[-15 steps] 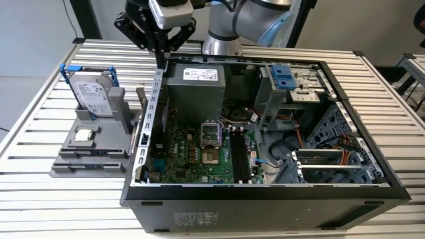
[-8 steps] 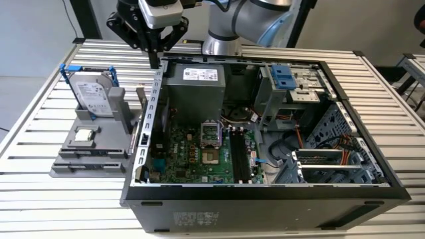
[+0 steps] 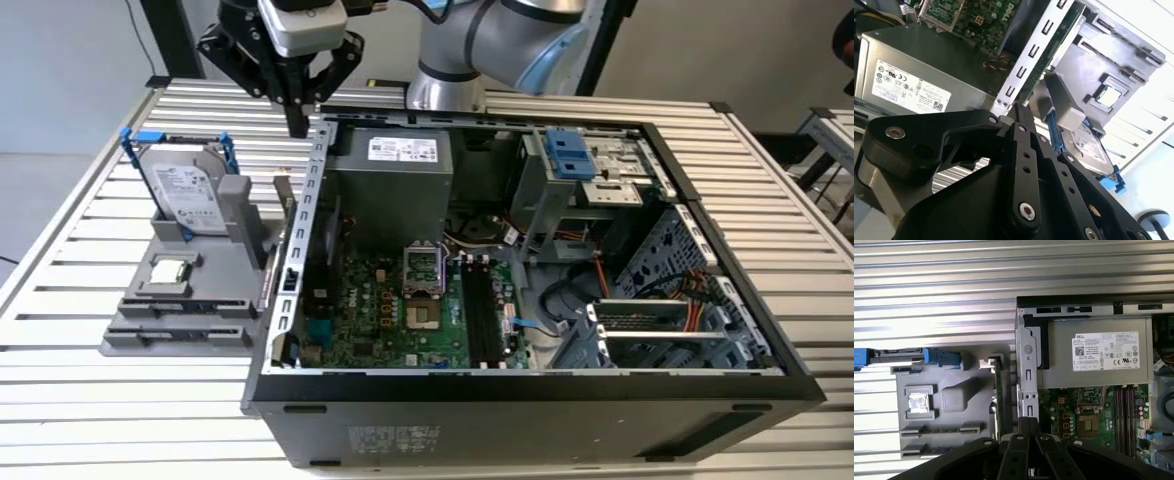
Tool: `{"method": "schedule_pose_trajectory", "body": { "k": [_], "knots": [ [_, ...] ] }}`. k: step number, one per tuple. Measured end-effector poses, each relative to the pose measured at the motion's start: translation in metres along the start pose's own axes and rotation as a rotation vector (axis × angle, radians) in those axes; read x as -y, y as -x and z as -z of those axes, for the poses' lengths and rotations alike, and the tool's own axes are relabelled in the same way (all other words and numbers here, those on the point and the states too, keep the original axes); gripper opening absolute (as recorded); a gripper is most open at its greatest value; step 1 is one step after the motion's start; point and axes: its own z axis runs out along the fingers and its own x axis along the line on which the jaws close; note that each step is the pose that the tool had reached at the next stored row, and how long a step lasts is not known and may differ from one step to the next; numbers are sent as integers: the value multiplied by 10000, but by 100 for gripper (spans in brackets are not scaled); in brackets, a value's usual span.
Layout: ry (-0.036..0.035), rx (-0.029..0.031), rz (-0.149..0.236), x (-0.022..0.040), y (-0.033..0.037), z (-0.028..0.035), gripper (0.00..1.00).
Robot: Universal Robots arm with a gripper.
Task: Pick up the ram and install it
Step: 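Reach for the ram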
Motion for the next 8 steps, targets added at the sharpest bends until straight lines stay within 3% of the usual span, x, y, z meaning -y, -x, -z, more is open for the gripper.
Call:
{"method": "schedule_pose_trajectory", "body": {
  "k": [8],
  "knots": [
    [0, 0, 0, 10, -143, 3, 0]
  ]
}}
